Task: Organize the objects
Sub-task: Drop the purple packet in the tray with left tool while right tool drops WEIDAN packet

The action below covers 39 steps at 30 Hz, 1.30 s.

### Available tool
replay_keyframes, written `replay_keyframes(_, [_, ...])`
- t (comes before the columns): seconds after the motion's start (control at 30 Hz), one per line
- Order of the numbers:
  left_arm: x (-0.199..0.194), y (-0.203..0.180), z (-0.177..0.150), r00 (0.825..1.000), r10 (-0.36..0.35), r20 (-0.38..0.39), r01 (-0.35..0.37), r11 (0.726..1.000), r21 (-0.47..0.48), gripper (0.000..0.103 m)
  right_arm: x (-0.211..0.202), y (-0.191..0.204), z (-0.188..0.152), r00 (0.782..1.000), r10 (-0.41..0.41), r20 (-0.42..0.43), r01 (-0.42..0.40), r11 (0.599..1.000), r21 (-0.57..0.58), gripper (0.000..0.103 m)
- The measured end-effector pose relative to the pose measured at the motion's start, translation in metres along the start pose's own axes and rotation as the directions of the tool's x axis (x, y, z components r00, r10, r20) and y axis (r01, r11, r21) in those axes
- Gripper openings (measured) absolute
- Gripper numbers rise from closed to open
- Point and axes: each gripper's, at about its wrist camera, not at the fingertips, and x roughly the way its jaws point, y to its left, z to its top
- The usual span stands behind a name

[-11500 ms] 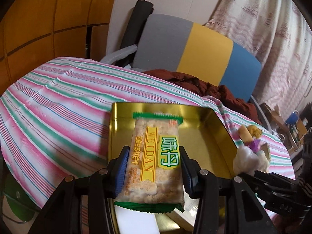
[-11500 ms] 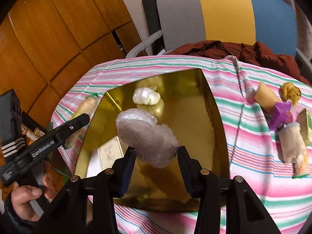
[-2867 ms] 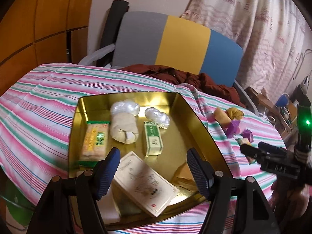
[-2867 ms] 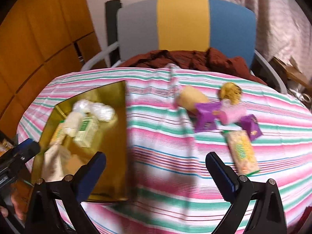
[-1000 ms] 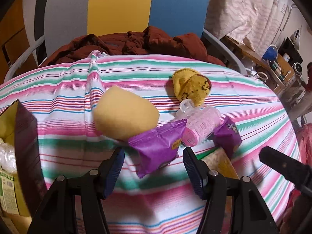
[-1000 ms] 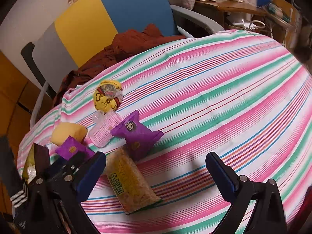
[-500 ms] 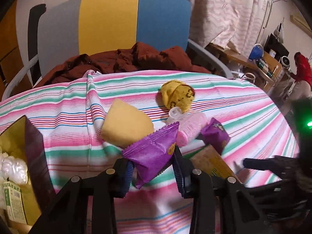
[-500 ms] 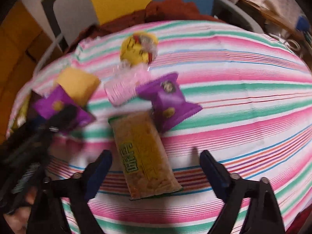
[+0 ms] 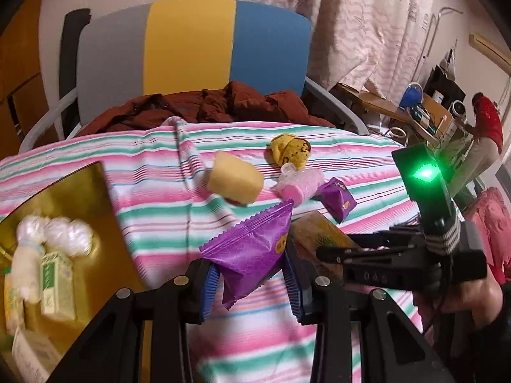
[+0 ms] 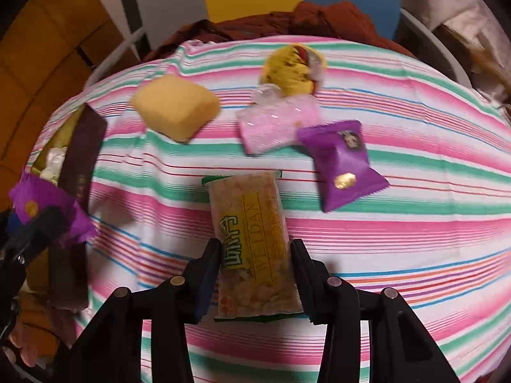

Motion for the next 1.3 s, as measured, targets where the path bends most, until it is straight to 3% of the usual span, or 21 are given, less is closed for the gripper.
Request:
replay_keyframes(0.37, [-0.064,0.059,-0.02,0.996,0.069,0.051,-0.063,0.993,-0.102,0.037,-0.014,0.017,0.001,0.997,0.039,0.061,-0.036,0.998,-0.046,0.043])
replay_keyframes(0.7, [-0.103,0.132,-0.041,0.982,0.177,0.067,-0.156,0.958,-0.241,0.037,-0.032,0.035,-0.001,0.991,0.079,0.108,-0.072,0.995,-0.064,0.043])
replay_keyframes(0.97, [-0.119,0.165,-0.046,0.973,0.214,0.082,-0.181,0.936,-0.301,0.037,-0.055,0.088,0.001,0.976,0.145,0.162,-0.126,0.985,-0.117,0.043])
replay_keyframes(1.17, [-0.123,0.186,-0.049,0.969,0.234,0.073,-0.198,0.923,-0.331,0.037,-0.068,0.148,0.007,0.95,0.239,0.2,-0.21,0.965,-0.156,0.043])
replay_keyframes(1.3, [-0.123,0.2,-0.048,0.967,0.25,0.058,-0.213,0.909,-0.357,0.049,-0.062,0.187,0.016,0.942,0.268,0.202,-0.238,0.958,-0.159,0.043])
